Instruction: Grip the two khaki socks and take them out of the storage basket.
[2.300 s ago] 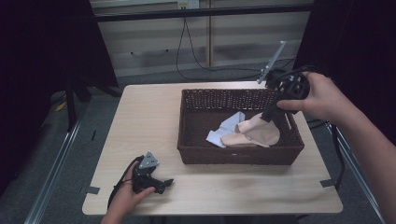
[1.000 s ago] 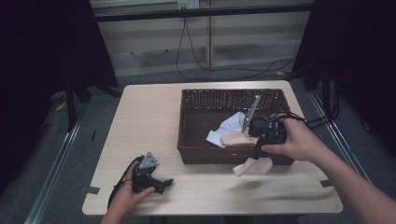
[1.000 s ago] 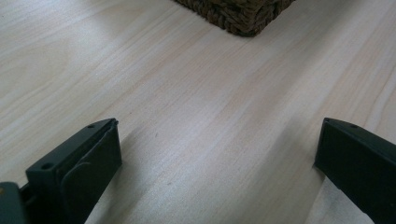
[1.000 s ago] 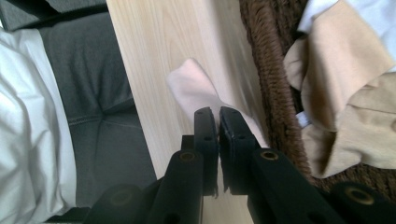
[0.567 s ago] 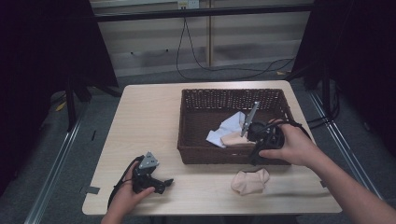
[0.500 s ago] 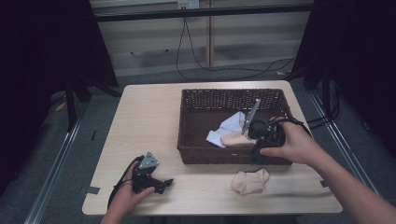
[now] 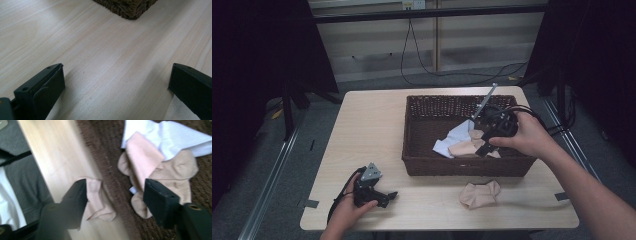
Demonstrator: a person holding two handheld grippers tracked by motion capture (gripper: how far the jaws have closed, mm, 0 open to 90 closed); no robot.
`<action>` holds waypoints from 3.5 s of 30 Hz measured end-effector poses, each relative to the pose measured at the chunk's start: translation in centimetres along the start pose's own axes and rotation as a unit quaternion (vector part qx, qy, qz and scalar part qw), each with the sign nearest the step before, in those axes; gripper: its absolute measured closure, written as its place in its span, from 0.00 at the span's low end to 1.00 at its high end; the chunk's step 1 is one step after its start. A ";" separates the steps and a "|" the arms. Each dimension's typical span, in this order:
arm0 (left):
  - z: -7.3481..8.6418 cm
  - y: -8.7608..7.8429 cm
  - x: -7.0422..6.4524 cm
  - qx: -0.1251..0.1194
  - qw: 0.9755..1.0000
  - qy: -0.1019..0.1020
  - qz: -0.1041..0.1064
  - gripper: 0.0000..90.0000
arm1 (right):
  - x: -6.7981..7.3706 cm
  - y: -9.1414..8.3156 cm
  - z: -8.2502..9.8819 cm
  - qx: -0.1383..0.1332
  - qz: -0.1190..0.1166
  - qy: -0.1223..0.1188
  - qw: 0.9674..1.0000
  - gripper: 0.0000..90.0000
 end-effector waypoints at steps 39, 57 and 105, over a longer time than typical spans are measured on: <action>0.0 -0.1 0.0 0.004 1.000 0.004 0.001 0.00 | -5.4 9.1 -1.3 0.032 0.028 0.055 0.998 0.42; 0.0 0.0 0.0 0.002 1.000 0.003 0.004 0.00 | -4.9 10.3 -1.4 0.056 0.039 0.038 0.997 0.97; 0.0 -0.1 0.1 0.003 1.000 0.003 0.000 0.00 | -1.8 -5.8 -1.6 0.009 0.020 0.005 1.000 0.97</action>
Point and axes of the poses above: each handheld gripper's, and its own axes: y roughly forward along the jaws, z roughly out of its underside, x roughly to its left, the point moved 4 cm from there along y, roughly forward along the jaws, and after that the axes turned 6 degrees about y, right-handed, at the moved point
